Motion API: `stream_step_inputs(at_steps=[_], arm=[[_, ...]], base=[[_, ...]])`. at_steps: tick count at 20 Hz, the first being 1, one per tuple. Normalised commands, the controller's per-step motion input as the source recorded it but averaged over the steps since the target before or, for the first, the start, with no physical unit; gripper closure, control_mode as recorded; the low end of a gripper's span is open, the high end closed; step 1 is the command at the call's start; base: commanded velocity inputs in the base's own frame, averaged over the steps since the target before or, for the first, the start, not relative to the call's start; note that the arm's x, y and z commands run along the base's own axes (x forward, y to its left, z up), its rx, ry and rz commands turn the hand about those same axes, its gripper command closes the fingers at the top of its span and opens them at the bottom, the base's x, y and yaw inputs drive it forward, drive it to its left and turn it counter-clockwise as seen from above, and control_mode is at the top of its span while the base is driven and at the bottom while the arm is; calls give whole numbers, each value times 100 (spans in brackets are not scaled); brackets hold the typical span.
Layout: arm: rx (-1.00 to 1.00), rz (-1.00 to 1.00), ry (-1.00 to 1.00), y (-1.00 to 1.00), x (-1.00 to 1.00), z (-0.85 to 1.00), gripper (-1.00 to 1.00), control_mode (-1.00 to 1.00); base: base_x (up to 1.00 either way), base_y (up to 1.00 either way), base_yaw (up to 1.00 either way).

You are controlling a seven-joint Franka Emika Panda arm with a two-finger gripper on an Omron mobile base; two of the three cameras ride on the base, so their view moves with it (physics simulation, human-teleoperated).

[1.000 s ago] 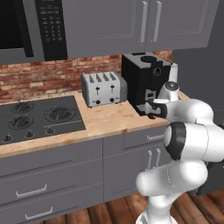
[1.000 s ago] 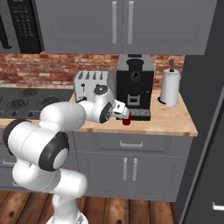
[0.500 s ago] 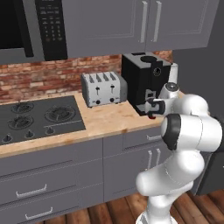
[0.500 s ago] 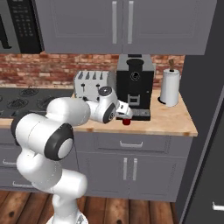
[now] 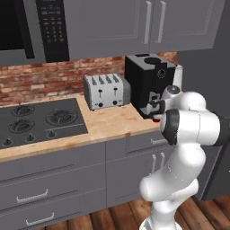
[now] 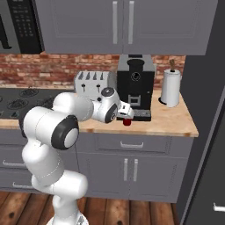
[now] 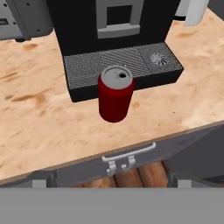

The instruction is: Four empty soda cans are scattered around the kitchen. Gather all the cans and cluster them next to the stove for recycling.

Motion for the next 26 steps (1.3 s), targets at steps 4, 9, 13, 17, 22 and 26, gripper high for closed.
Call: stream_step_inputs(at_steps=[4,9,13,17,22,26], arm=[[0,0,0,0,26,-22,-100,-100],[0,0,-1,-2,15,-17,-100,-100],[0,0,-2,-3,14,-13,-100,-100],[0,0,-4,-9,14,-6,-100,-100],[0,0,-5,-10,15,-3,-100,-100],[0,0,-3,-11,16,-1,-100,-100]], base=[[0,0,0],[0,0,0],[0,0,0],[0,0,0],[0,0,0],[0,0,0]])
